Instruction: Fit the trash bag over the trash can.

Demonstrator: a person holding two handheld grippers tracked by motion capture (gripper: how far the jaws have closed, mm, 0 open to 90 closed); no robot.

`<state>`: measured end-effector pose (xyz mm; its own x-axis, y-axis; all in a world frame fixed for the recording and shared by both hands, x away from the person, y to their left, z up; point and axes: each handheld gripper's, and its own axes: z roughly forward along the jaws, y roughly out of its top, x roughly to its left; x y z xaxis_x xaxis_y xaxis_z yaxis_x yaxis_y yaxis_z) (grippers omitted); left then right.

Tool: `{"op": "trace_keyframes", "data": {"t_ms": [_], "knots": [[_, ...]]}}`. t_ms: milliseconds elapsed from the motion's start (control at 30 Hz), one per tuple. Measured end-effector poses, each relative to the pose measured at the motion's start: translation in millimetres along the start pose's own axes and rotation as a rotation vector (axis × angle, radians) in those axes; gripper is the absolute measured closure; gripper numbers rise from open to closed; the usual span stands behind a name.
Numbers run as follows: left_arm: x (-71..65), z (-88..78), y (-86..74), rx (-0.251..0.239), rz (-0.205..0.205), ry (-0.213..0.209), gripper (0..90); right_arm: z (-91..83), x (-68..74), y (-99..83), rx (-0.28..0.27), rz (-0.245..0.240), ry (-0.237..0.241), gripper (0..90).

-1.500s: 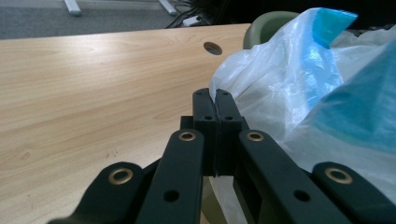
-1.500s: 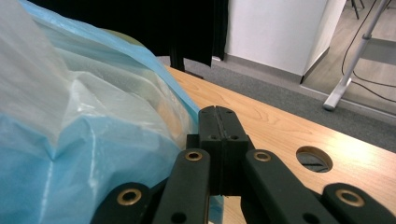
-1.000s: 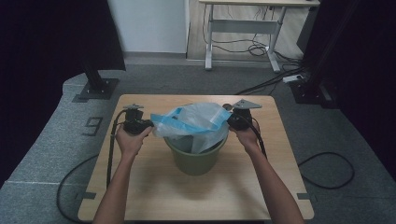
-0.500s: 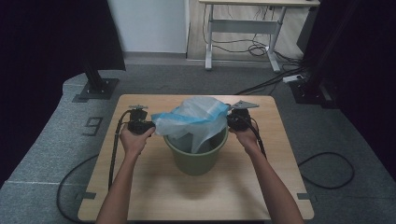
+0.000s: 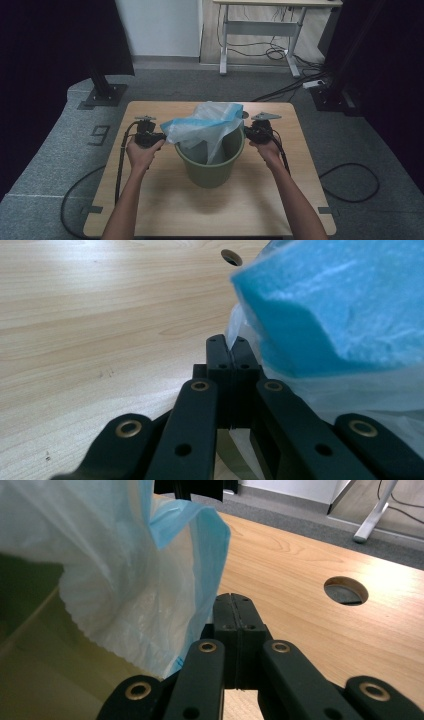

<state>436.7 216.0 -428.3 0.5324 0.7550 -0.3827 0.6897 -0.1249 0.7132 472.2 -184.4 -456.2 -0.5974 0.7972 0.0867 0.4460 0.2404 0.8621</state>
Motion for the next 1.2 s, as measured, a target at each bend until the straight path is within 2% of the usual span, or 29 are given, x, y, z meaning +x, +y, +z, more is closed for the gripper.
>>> {"op": "trace_keyframes", "data": {"t_ms": [33,100,133,233,367,500,600,700,833,933,1067,1200], "knots": [[-0.4,-0.1,0.0,-0.003,0.003,-0.001,89.3,-2.0,-0.2,0.0,-0.014,-0.001,-0.002,88.7],[-0.9,-0.8,-0.1,-0.006,0.004,0.001,89.0,-8.6,-0.5,1.8,-0.047,0.001,-0.018,79.0],[-1.0,-1.2,-0.1,-0.007,0.005,0.002,88.9,-13.2,-0.1,3.3,-0.067,0.004,-0.040,74.5],[-1.5,-2.6,-0.2,-0.012,0.007,0.006,88.8,-30.6,-0.7,8.0,-0.116,0.023,-0.068,72.0],[-2.2,-3.5,-0.3,-0.014,0.012,0.010,88.8,-56.9,1.2,14.0,-0.183,0.022,-0.096,63.8],[-2.7,-3.9,-0.3,-0.015,0.011,0.013,88.8,-79.5,5.9,19.7,-0.241,0.005,-0.081,59.7],[-3.4,-3.6,-0.3,-0.015,0.012,0.015,88.8,-93.3,14.0,26.1,-0.260,-0.013,-0.063,55.0],[-4.3,-3.7,-0.5,-0.016,0.013,0.014,88.8,-102.6,24.2,34.5,-0.274,-0.032,-0.018,51.1],[-5.1,-4.1,-0.4,-0.017,0.012,0.014,88.8,-108.3,38.7,45.4,-0.283,-0.051,0.042,46.7],[-5.3,-4.4,-0.4,-0.016,0.013,0.014,88.8,-106.7,49.7,51.1,-0.274,-0.065,0.066,44.5],[-5.6,-4.9,-0.4,-0.017,0.013,0.015,88.7,-101.4,59.8,58.3,-0.274,-0.077,0.068,43.8],[-5.8,-5.0,-0.3,-0.020,0.013,0.013,88.7,-96.9,64.0,65.2,-0.269,-0.075,0.078,41.7]]}}
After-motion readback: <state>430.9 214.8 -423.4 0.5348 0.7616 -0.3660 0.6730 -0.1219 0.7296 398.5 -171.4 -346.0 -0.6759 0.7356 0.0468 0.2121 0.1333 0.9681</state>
